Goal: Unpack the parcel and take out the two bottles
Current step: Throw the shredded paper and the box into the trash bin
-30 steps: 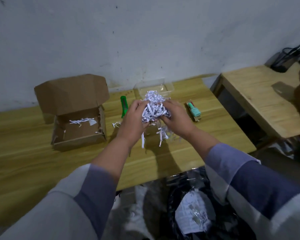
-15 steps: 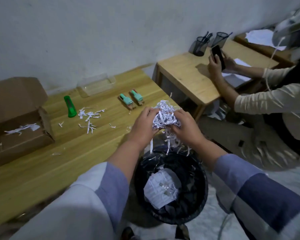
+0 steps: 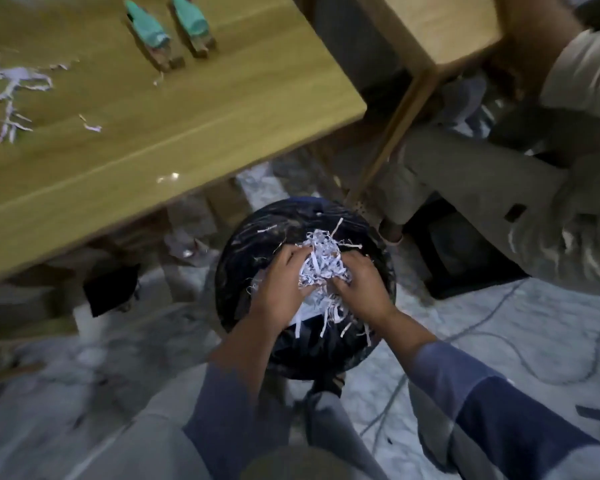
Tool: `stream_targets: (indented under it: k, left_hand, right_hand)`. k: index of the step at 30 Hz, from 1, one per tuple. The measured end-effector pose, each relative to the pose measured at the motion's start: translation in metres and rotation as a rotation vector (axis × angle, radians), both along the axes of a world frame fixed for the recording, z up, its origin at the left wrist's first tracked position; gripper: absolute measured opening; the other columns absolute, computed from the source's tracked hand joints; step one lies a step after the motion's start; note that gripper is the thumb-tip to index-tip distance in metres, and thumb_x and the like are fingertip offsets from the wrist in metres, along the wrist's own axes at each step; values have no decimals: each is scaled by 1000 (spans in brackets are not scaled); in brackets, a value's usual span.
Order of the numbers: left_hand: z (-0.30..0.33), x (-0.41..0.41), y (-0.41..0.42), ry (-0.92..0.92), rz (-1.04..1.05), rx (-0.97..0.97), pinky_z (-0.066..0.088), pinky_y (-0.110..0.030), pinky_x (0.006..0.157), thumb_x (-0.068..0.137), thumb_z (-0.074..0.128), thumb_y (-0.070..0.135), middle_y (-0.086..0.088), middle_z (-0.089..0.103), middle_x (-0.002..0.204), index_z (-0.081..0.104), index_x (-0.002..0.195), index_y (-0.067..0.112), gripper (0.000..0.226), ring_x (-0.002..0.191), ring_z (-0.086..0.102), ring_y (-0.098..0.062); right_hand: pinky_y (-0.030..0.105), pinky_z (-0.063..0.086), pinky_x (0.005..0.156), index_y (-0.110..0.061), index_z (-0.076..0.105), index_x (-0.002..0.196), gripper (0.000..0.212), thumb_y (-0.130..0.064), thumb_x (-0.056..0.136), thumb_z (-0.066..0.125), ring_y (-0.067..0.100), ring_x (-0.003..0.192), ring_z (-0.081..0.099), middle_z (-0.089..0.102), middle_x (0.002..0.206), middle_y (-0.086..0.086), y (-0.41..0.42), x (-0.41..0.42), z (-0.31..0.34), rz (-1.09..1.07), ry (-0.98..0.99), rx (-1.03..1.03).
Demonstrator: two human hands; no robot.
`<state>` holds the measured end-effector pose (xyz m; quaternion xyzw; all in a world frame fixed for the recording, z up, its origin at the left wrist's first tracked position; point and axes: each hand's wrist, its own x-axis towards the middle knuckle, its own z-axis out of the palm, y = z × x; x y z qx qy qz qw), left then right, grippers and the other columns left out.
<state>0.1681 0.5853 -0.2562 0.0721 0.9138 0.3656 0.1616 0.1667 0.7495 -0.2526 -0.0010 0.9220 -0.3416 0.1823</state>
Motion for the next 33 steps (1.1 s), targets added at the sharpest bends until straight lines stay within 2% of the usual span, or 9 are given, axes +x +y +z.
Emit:
stream_targets:
  k: [10, 13, 16, 20, 22, 25, 27, 30, 33]
  left_hand:
    - [-272, -4, 6, -299, 17, -183, 41, -39, 100, 82, 70, 39, -11, 50, 127, 47, 133, 11, 63, 122, 47, -26]
    - [-316, -1, 5, -383, 43, -234, 40, -39, 101, 80, 70, 37, -9, 49, 132, 45, 135, 16, 65, 126, 45, -26]
    - [-336, -1, 2, -468, 45, -212, 38, -37, 104, 74, 76, 35, -9, 47, 140, 39, 140, 17, 77, 131, 43, -26]
    - [-314, 1, -4, -559, 31, -325, 18, -43, 117, 82, 67, 38, -7, 22, 157, 18, 151, 19, 86, 145, 20, -22]
    - [-287, 3, -5, -567, 43, -291, 24, -43, 116, 81, 67, 36, -9, 24, 156, 25, 149, 15, 82, 145, 21, -22]
    - [-219, 3, -1, -489, 85, -181, 41, -39, 105, 77, 70, 28, -11, 44, 143, 47, 136, 9, 66, 132, 43, -26]
    - [-164, 1, 2, -449, 63, -190, 42, -33, 102, 83, 67, 21, -10, 52, 134, 53, 129, 7, 50, 124, 49, -26]
    - [-80, -2, 3, -364, 37, -188, 34, -36, 108, 88, 61, 26, -8, 47, 141, 45, 138, 13, 54, 131, 42, -25]
    - [2, -6, 3, -331, 28, -181, 33, -35, 110, 92, 55, 28, -5, 45, 143, 42, 141, 18, 51, 133, 39, -23]
  right_hand:
    - [40, 49, 92, -11, 58, 119, 42, -25, 80, 65, 34, 108, 58, 62, 116, 17, -11, -2, -280, -68, -366, 27]
    - [41, 50, 90, -18, 56, 116, 43, -30, 75, 64, 35, 105, 58, 61, 115, 14, -18, -6, -325, -41, -455, 71]
    - [41, 46, 99, -35, 48, 130, 66, -43, 67, 66, 27, 115, 56, 58, 129, 3, -23, -12, -345, -27, -554, 64]
    - [33, 40, 105, -32, 48, 134, 78, -44, 60, 70, 25, 123, 53, 56, 133, -1, -20, -16, -316, -88, -631, -71]
    - [25, 41, 99, -29, 48, 135, 59, -26, 79, 65, 24, 122, 53, 57, 133, 2, -14, -15, -287, -112, -638, -54]
    - [29, 43, 100, -22, 48, 135, 49, -21, 87, 60, 26, 121, 55, 60, 129, 7, -10, -15, -227, -108, -598, -56]
    - [23, 45, 88, -19, 49, 133, 43, -21, 90, 56, 27, 108, 59, 64, 117, 10, -8, -18, -173, -57, -594, -28]
    - [19, 42, 66, -16, 52, 130, 37, -17, 93, 49, 26, 90, 60, 64, 101, 10, -5, -22, -82, -6, -559, 19]
    - [25, 44, 83, -17, 54, 129, 38, -18, 92, 51, 26, 106, 61, 63, 123, 11, -6, -27, 3, 55, -464, 69]
